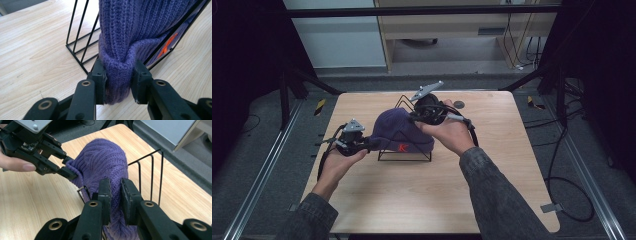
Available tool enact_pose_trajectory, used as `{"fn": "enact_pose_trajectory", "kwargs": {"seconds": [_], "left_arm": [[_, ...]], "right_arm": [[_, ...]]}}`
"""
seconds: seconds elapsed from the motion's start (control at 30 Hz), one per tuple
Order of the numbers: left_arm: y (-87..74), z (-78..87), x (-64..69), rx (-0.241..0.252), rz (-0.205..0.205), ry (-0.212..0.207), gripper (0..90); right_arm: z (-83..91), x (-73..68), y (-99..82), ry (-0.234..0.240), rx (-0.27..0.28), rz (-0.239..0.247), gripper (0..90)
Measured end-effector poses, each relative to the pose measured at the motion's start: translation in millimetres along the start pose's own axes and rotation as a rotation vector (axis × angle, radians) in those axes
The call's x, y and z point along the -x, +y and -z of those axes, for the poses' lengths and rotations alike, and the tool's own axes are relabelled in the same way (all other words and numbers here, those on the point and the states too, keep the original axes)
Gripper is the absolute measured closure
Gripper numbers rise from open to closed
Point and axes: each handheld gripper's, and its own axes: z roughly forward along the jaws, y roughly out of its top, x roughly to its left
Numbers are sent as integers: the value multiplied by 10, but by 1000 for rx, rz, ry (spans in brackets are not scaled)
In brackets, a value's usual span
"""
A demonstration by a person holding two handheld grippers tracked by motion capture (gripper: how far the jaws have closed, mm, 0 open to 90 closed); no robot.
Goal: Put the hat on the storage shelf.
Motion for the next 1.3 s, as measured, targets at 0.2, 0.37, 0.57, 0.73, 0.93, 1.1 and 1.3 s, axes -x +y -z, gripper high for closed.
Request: {"fn": "enact_pose_trajectory", "kwargs": {"seconds": [0.2, 0.37, 0.57, 0.73, 0.93, 1.1, 1.3], "left_arm": [[-63, -30, -9, -13, 11, 8, 679], [-91, -51, 2, -20, 11, 17, 678], [-117, -75, 7, -31, 14, 14, 672], [-156, -102, -4, -33, 23, 9, 666], [-177, -105, -24, -31, 31, 6, 662], [-182, -116, -26, -37, 33, 12, 649], [-193, -134, -34, -52, 39, 3, 629]], "right_arm": [[-76, -25, -47, 6, -28, -1, 787], [-90, -35, -61, 4, -34, -1, 786], [-114, -45, -88, 5, -35, -3, 785], [-130, -52, -95, 8, -36, -5, 784], [-140, -64, -106, 11, -37, -6, 781], [-154, -56, -125, 10, -45, -11, 773], [-158, -49, -131, 11, -47, -14, 769]]}}
